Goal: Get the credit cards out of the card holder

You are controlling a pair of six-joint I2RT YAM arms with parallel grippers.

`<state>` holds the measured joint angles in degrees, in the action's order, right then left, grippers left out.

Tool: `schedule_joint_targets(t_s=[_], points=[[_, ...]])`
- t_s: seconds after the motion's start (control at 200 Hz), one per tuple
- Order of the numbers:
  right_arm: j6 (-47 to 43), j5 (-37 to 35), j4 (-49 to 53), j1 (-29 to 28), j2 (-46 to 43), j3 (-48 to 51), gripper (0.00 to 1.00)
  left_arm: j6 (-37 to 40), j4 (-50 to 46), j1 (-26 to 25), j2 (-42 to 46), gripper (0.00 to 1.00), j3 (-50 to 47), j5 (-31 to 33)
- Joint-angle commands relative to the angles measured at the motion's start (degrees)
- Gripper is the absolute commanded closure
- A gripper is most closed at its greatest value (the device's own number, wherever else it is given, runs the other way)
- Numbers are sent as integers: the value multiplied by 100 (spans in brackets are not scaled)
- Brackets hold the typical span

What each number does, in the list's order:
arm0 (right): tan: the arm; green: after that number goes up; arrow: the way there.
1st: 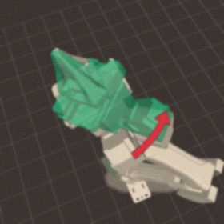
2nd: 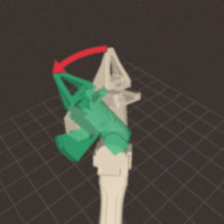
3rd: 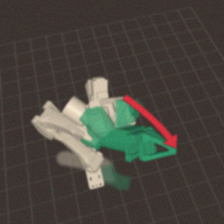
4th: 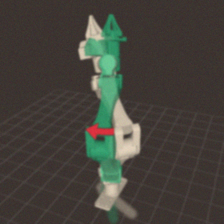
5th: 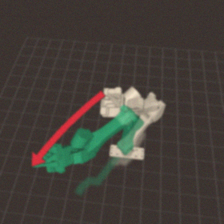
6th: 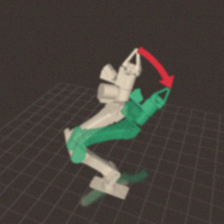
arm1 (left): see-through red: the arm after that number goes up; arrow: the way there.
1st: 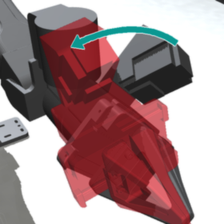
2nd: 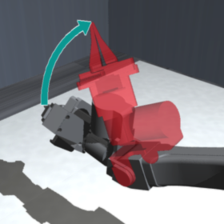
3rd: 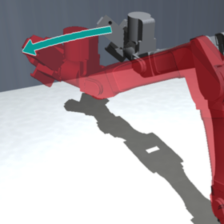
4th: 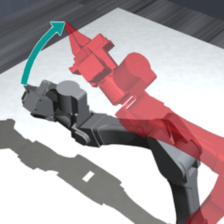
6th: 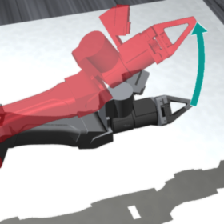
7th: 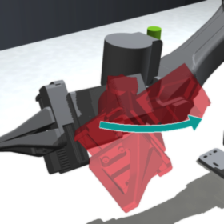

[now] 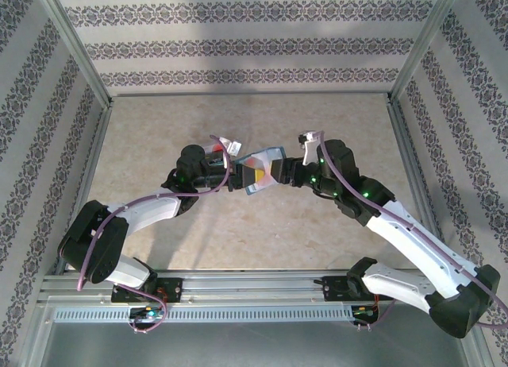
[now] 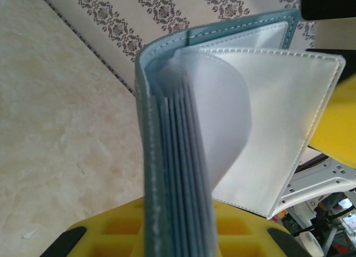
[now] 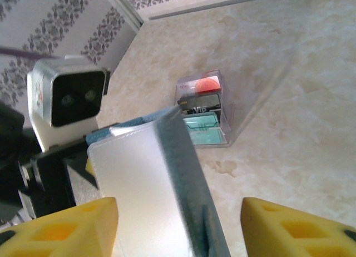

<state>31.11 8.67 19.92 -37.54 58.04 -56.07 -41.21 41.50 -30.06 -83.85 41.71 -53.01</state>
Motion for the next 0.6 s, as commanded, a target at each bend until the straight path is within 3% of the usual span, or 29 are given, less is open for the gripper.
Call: schedule_joint_targets(t_s=[0.0, 0.145, 0.32, 0.595], points=[[-453, -250, 363, -161, 15, -26, 35, 226, -102, -71, 236, 84, 57, -16], [-555, -502, 444, -255, 72, 24, 30, 277, -213, -64, 277, 85, 81, -25], [-509, -462, 230, -271, -59, 54, 18, 601, -643, -62, 393, 86, 118, -156], [-424, 50, -161, -273, 273, 0, 24, 1137, -1413, -63, 601, 86, 322, -669]])
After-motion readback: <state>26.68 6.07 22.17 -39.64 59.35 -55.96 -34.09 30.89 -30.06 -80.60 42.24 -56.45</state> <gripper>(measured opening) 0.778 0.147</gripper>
